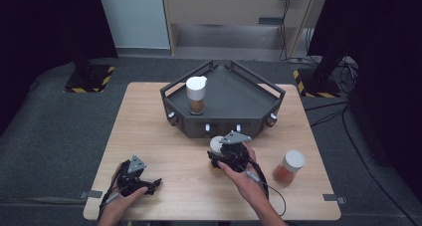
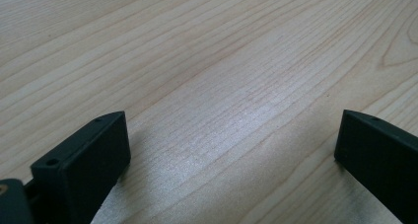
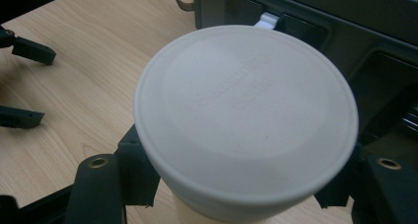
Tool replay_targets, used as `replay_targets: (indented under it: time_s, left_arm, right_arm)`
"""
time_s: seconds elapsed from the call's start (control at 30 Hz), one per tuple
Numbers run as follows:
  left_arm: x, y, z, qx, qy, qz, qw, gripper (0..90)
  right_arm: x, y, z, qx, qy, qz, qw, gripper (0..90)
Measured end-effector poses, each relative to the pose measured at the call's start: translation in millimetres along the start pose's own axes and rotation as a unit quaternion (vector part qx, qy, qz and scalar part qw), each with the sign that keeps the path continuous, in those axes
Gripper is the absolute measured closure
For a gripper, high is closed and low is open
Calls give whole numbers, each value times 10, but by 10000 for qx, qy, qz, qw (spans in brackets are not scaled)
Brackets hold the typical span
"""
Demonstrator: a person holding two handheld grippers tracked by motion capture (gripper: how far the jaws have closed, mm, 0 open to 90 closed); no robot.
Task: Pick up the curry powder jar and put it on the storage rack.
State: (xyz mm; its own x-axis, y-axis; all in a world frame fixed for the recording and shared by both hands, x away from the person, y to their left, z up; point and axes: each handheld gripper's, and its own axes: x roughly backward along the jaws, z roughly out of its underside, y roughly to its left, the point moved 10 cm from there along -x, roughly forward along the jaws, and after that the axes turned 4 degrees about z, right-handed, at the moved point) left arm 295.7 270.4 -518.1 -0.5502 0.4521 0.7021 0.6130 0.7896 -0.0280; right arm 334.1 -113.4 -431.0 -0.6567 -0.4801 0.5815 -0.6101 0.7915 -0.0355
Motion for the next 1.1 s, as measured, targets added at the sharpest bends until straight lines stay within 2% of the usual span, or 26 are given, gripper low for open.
replay_targets:
  time_s: [0.17, 0.47, 1.1]
  left_arm:
    - [0, 0, 0, 1, -1, -1, 10000, 0]
    - [0, 0, 0, 0, 0, 0, 10000, 0]
    - [0, 0, 0, 0, 0, 0, 10000, 0]
  right_arm:
    - [92, -43, -4, -76, -17, -11, 10000, 344]
    - [222, -77, -105, 9, -25, -81, 10000, 345]
    - [442, -169, -361, 111, -38, -9, 9999, 344]
